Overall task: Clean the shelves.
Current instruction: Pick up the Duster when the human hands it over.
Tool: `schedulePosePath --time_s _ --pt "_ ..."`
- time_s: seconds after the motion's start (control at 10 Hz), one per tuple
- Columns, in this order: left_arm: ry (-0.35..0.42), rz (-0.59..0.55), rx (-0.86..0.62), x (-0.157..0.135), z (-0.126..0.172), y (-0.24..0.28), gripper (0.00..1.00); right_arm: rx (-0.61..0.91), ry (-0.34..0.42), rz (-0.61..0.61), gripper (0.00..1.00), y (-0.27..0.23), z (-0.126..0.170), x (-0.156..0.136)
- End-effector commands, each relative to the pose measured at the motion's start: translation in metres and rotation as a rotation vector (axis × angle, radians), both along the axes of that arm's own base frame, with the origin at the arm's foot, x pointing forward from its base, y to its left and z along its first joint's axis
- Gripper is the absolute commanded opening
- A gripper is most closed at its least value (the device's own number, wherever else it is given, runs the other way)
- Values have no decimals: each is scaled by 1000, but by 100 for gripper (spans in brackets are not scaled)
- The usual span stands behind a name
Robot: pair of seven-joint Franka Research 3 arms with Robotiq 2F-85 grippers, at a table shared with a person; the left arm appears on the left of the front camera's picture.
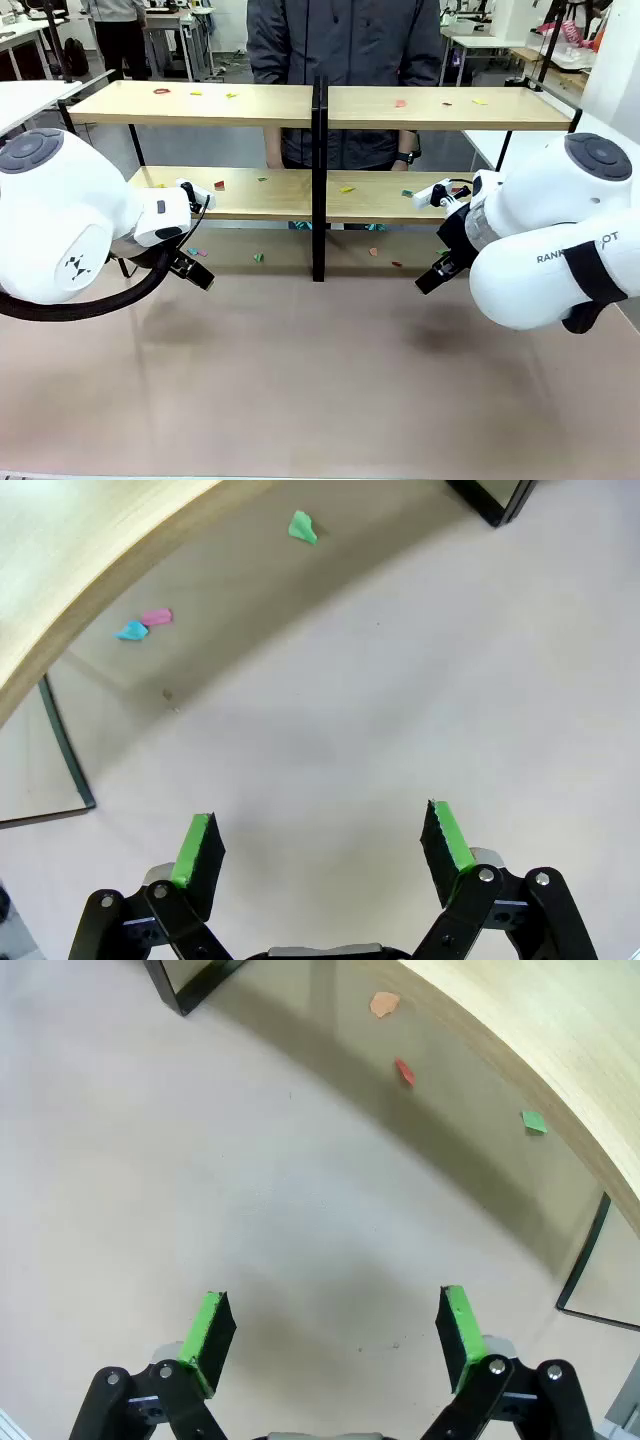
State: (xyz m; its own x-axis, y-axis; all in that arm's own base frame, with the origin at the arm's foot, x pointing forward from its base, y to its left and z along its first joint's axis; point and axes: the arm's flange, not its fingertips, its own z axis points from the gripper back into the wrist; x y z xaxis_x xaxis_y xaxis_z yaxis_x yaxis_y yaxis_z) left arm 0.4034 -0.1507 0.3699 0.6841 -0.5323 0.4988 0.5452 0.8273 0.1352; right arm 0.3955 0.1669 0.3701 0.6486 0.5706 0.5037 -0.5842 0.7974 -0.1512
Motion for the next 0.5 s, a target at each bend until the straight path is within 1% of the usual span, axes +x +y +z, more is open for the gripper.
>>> schedulePosePath --time_s 0.0,0.4 --pt "0 0 0 0 0 0 100 0 0 0 100 0 0 0" --pt "0 0 0 0 0 0 100 0 0 0 100 0 0 0"
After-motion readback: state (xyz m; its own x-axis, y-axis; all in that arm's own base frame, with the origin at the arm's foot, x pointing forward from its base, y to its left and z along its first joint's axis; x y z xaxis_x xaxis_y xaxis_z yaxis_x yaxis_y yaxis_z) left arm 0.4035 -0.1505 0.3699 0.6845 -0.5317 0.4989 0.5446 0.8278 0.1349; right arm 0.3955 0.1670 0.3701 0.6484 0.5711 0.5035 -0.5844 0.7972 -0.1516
